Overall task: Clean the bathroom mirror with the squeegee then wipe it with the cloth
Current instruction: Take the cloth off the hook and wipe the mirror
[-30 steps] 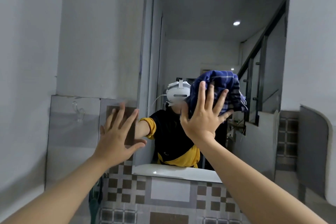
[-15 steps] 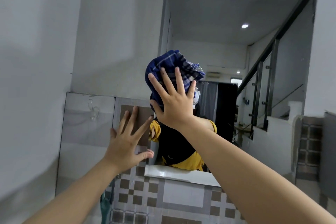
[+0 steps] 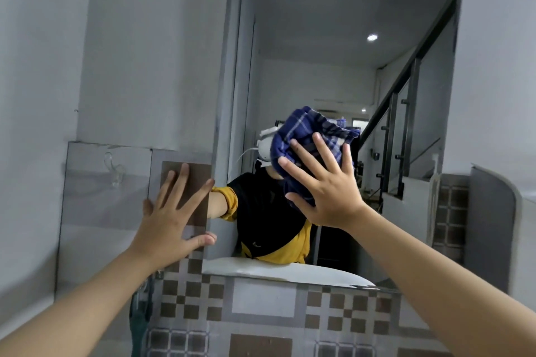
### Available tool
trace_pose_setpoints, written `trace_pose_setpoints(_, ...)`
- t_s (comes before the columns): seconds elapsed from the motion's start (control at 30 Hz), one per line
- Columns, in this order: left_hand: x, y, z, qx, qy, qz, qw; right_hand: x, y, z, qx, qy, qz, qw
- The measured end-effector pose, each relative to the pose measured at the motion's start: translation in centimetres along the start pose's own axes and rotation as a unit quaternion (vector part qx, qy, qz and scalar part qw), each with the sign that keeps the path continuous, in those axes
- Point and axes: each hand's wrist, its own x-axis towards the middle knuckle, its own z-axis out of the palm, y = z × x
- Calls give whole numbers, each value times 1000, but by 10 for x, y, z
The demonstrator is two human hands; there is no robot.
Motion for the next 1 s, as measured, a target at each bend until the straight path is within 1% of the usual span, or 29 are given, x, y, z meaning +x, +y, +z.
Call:
trace_pose_setpoints(0.1, 0, 0, 1, 2, 5, 6, 1000, -33, 27, -1, -19, 17, 20, 999)
trace_pose_setpoints(0.23, 1, -3, 4, 6, 6, 11, 1000, -72, 56, -3, -26, 34, 81, 996)
trace_pose_setpoints(0.33, 1, -3, 5, 4, 9, 13, 1000, -94, 68, -2, 0, 62, 129, 990)
trace_pose_setpoints(0.43, 1, -3, 6, 16, 10, 13, 1000, -112, 69, 1, 57, 101, 181, 977)
trace_pose_setpoints(0.53, 3, -4, 6, 34, 4, 7, 999, -126, 57, 5, 73, 105, 272, 954)
trace_pose_setpoints(0.67, 3, -3, 5, 57, -5, 15, 998, -125, 23, 3, 60, 45, 390, 918)
trace_pose_setpoints(0.73, 1, -2, 7, 55, -2, 12, 998, -117, 3, 2, 75, 32, 426, 901)
trace_pose_setpoints(0.87, -13, -2, 15, 26, 2, 3, 1000, -98, -32, 7, 70, 44, 437, 896)
trace_pose_setpoints(1.0, -31, -7, 24, 17, -14, -5, 1000, -76, -67, 15, 61, 45, 421, 904)
